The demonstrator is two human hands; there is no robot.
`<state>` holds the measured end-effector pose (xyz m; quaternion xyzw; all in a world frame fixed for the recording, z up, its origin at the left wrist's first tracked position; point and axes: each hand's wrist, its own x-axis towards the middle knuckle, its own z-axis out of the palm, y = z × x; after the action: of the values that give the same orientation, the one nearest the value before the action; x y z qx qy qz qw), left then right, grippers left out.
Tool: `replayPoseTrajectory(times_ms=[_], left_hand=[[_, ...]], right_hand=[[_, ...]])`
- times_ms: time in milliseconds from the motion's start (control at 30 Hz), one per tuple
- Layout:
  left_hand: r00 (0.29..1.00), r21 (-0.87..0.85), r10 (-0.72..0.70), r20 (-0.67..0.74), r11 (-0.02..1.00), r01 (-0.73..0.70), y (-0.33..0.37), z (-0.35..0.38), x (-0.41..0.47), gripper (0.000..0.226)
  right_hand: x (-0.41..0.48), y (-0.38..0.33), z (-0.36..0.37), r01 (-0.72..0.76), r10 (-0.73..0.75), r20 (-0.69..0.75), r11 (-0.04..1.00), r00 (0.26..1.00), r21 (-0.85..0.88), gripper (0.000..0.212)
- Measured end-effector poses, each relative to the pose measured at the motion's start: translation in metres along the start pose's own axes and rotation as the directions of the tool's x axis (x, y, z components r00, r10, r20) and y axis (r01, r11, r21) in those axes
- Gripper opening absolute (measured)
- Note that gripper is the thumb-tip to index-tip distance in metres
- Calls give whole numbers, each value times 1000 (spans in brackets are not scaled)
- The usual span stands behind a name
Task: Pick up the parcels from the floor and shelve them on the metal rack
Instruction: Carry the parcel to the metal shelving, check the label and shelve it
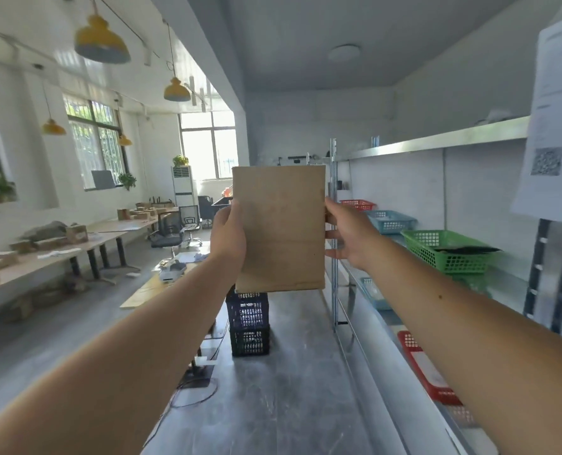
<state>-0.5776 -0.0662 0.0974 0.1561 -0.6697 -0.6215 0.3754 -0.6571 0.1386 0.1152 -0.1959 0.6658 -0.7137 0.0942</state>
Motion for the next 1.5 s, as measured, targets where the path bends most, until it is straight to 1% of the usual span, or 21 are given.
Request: replayPoseTrajectory(times_ms=[67,100,167,233,300,367,433,500,567,667,700,800,833,900,967,1067,1167,1300,1367,1433,1500], left_hand=[[1000,-12,22,-14,1000,-22,9,-3,0,38],[1000,-39,18,-16,999,-18,13,-4,0,38],[1000,-127,-30,-5,992,29,21,-9,-1,49],[994,-212,-103,26,971,106,25,-13,0,63],[987,-293,-145,62,943,157,28,-17,-2,66],[984,-324,-156,81,930,174,31,-19,-5,65],[984,-332,-151,95,927,174,33,-22,-7,70],[981,-356,-166,98,915,190,32,-26,-5,72],[979,-376,-173,111,904,202,33,-29,-3,64],[978,-398,-182,106,893,209,37,-32,-4,61],[977,-405,-186,106,889,213,39,-32,-4,59],[978,-415,-183,95,886,206,42,-31,-4,54],[979,-419,-185,84,885,203,42,-32,-4,52],[980,-436,-184,73,878,197,42,-35,-8,45],[977,-466,-183,107,859,212,41,-39,-11,42],[967,-483,-162,197,842,240,37,-44,-9,52],[965,-471,-170,201,846,248,36,-49,-7,53],[959,-431,-191,209,862,265,36,-53,2,52],[962,-424,-170,213,871,248,40,-54,4,51],[955,-424,-120,271,876,230,43,-53,3,50],[931,-458,-108,348,847,269,46,-52,1,58]], right_hand=[[-2,-11,1,-8,8,35,1000,999,9,38],[-3,-15,2,-16,15,46,1000,999,11,40],[-4,-21,2,-31,30,38,999,999,32,45],[-5,-25,3,-38,39,-4,997,999,62,51],[-4,-29,5,-37,41,-41,995,998,91,59],[-5,-33,8,-37,41,-42,995,998,98,62],[-5,-36,11,-38,40,-28,996,999,85,63],[-6,-38,16,-46,46,-11,996,999,73,70],[-7,-41,19,-43,44,-6,997,999,63,78],[-10,-44,23,-48,48,-4,997,999,62,84],[-11,-45,25,-56,56,4,996,998,74,84],[-12,-48,27,-68,66,21,990,998,120,71],[-12,-49,27,-66,64,22,990,998,123,73],[-14,-53,25,-65,63,19,992,998,113,86],[-20,-58,24,-67,65,25,993,998,98,93],[-25,-63,23,-67,64,48,995,997,74,89],[-27,-68,19,-90,82,70,988,994,125,87],[-23,-71,11,-108,102,48,984,994,143,99],[-24,-72,12,-116,110,50,982,993,149,103],[-25,-71,15,-130,121,65,976,991,174,115],[-25,-70,19,-136,124,70,973,990,188,124]])
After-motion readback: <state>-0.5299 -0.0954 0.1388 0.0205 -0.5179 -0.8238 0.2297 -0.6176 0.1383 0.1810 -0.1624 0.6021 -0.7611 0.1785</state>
